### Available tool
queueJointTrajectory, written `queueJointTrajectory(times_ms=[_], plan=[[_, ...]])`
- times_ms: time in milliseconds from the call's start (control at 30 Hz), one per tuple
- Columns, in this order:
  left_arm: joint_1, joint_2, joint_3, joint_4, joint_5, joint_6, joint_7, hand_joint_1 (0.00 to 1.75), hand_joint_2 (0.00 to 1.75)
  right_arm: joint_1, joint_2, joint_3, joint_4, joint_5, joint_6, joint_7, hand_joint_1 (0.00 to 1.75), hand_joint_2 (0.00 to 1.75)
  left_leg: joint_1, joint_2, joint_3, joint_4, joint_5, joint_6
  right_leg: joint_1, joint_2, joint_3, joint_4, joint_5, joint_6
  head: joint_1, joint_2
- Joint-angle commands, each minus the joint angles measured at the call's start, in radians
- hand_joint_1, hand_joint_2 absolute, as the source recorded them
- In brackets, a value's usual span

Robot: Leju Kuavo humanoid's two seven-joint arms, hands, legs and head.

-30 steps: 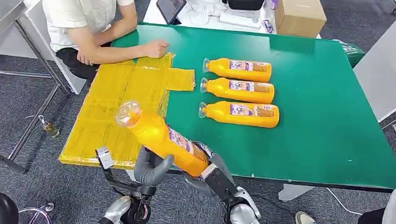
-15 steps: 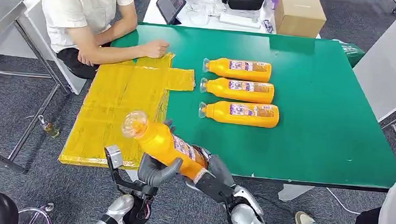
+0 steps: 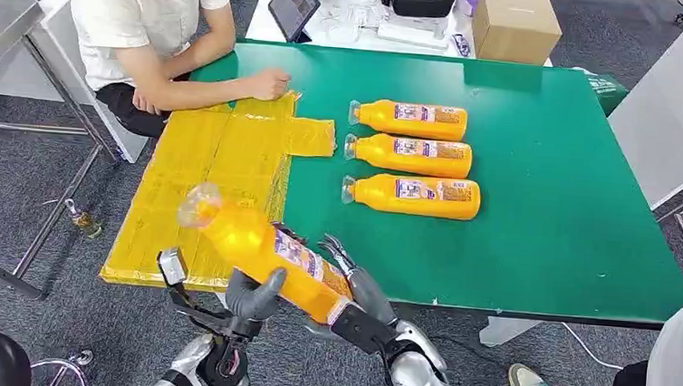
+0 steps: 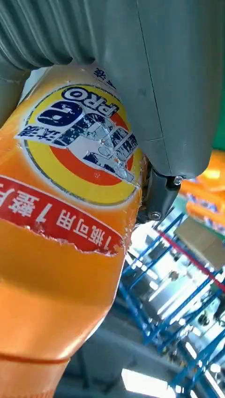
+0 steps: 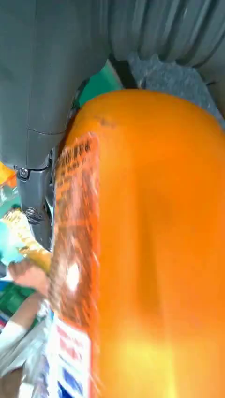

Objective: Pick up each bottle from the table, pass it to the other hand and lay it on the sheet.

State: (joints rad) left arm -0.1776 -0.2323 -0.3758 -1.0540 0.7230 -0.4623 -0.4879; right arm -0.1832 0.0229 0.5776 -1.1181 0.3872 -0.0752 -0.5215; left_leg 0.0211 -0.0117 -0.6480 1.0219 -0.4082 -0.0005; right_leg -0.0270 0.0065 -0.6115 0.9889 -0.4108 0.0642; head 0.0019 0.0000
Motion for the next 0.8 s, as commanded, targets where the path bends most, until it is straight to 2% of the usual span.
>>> queueJointTrajectory(times_ms=[33, 133, 167, 200, 233, 267, 300, 367, 400, 433, 500, 600, 667, 733, 800], plan=[[-0.017, 0.004, 0.010, -0.081, -0.008, 0.008, -0.006, 1.75, 1.75, 0.025, 0.020, 0.019, -0.026, -0.003, -0.013, -0.015, 0.00, 1.75, 0.001, -0.001, 0.003, 0.000, -0.002, 0.001, 0.001, -0.002, 0.004, 0.000, -0.002, -0.003, 0.001, 0.000], [-0.019, 0.008, 0.007, -0.083, -0.035, 0.042, -0.019, 1.75, 1.75, 0.034, 0.019, 0.011, -0.035, 0.005, -0.036, -0.031, 0.00, 1.75, 0.001, 0.001, 0.009, 0.000, -0.004, 0.002, 0.002, -0.001, 0.010, -0.001, -0.003, -0.004, 0.000, 0.000], [-0.016, 0.009, 0.015, -0.094, -0.074, 0.099, -0.046, 1.75, 1.75, 0.051, 0.027, -0.013, -0.055, 0.037, -0.112, -0.055, 0.00, 1.75, 0.001, 0.001, 0.010, 0.000, -0.004, 0.002, 0.002, -0.001, 0.011, -0.001, -0.004, -0.005, 0.001, 0.000], [-0.013, 0.014, 0.024, -0.110, -0.123, 0.158, -0.067, 1.75, 1.75, 0.072, 0.054, -0.056, -0.081, 0.057, -0.245, -0.092, 0.00, 1.75, 0.001, -0.001, 0.003, 0.000, -0.001, 0.001, 0.001, -0.002, 0.004, 0.000, -0.002, -0.003, 0.001, 0.000], [-0.001, 0.019, 0.041, -0.134, -0.208, 0.296, -0.078, 1.75, 1.75, 0.104, 0.096, -0.128, -0.130, 0.062, -0.433, -0.112, 0.00, 1.75, 0.001, 0.000, 0.006, 0.000, -0.003, 0.001, 0.002, -0.002, 0.007, 0.000, -0.003, -0.004, 0.000, 0.000], [0.015, 0.020, 0.061, -0.158, -0.242, 0.349, -0.077, 1.75, 1.75, 0.121, 0.098, -0.150, -0.187, 0.052, -0.500, -0.102, 0.00, 1.75, 0.001, 0.000, 0.007, 0.000, -0.003, 0.001, 0.002, -0.002, 0.008, -0.001, -0.003, -0.004, 0.001, 0.000], [0.029, 0.026, 0.079, -0.185, -0.269, 0.395, -0.068, 1.75, 1.75, 0.155, 0.130, -0.245, -0.292, 0.067, -0.623, -0.175, 0.00, 1.75, 0.001, 0.000, 0.003, 0.000, -0.002, 0.001, 0.001, -0.001, 0.003, 0.000, -0.002, -0.003, 0.002, 0.000], [0.014, 0.063, 0.063, -0.184, -0.446, 0.568, -0.074, 1.75, 1.75, 0.201, 0.193, -0.425, -0.481, 0.170, -0.623, -0.177, 0.00, 1.75, 0.000, 0.003, 0.005, 0.001, -0.004, 0.001, 0.001, 0.002, 0.004, 0.002, -0.004, -0.005, 0.000, 0.000], [-0.011, 0.085, 0.043, -0.158, -0.552, 0.664, -0.078, 1.75, 1.75, 0.211, 0.197, -0.491, -0.557, 0.189, -0.623, -0.177, 0.00, 1.75, 0.000, 0.002, 0.007, 0.001, -0.005, 0.001, 0.001, 0.000, 0.007, 0.002, -0.005, -0.006, 0.001, 0.000], [-0.038, 0.105, 0.024, -0.121, -0.680, 0.784, -0.076, 1.75, 1.75, 0.211, 0.228, -0.581, -0.640, 0.232, -0.623, -0.177, 0.00, 1.75, 0.000, -0.001, 0.001, 0.001, -0.002, 0.001, 0.000, -0.002, 0.001, 0.003, -0.003, -0.003, 0.000, 0.000], [-0.083, 0.121, 0.014, -0.069, -0.804, 0.880, -0.056, 1.75, 1.75, 0.205, 0.249, -0.685, -0.741, 0.229, -0.623, -0.177, 0.00, 1.75, 0.000, -0.002, 0.004, 0.002, -0.003, 0.001, 0.001, -0.003, 0.005, 0.003, -0.004, -0.004, 0.001, 0.000], [-0.150, 0.171, -0.026, -0.005, -1.087, 1.025, 0.072, 1.75, 1.75, 0.204, 0.252, -0.715, -0.745, 0.186, -0.623, -0.177, 0.00, 1.75, -0.001, -0.005, 0.001, 0.001, 0.000, 0.001, 0.000, -0.006, 0.002, 0.002, -0.002, -0.002, 0.000, 0.000], [-0.190, 0.185, -0.026, 0.046, -1.209, 1.033, 0.146, 1.75, 1.75, 0.202, 0.241, -0.680, -0.705, 0.159, -0.623, -0.177, 0.00, 1.75, 0.000, -0.006, 0.004, 0.000, -0.001, 0.002, 0.001, -0.007, 0.007, 0.000, -0.003, -0.004, 0.001, 0.000], [-0.238, 0.198, -0.033, 0.105, -1.288, 1.020, 0.218, 1.75, 1.75, 0.201, 0.235, -0.646, -0.665, 0.133, -0.623, -0.177, 0.00, 1.75, 0.000, -0.004, 0.002, -0.001, 0.000, 0.001, 0.000, -0.002, 0.004, -0.001, -0.001, -0.002, 0.001, 0.000], [-0.238, 0.198, -0.033, 0.105, -1.288, 1.020, 0.218, 1.75, 1.75, 0.201, 0.235, -0.646, -0.665, 0.133, -0.623, -0.177, 0.00, 1.75, 0.000, -0.004, 0.003, -0.001, 0.000, 0.001, 0.000, -0.002, 0.004, -0.001, 0.000, -0.003, 0.001, 0.000]])
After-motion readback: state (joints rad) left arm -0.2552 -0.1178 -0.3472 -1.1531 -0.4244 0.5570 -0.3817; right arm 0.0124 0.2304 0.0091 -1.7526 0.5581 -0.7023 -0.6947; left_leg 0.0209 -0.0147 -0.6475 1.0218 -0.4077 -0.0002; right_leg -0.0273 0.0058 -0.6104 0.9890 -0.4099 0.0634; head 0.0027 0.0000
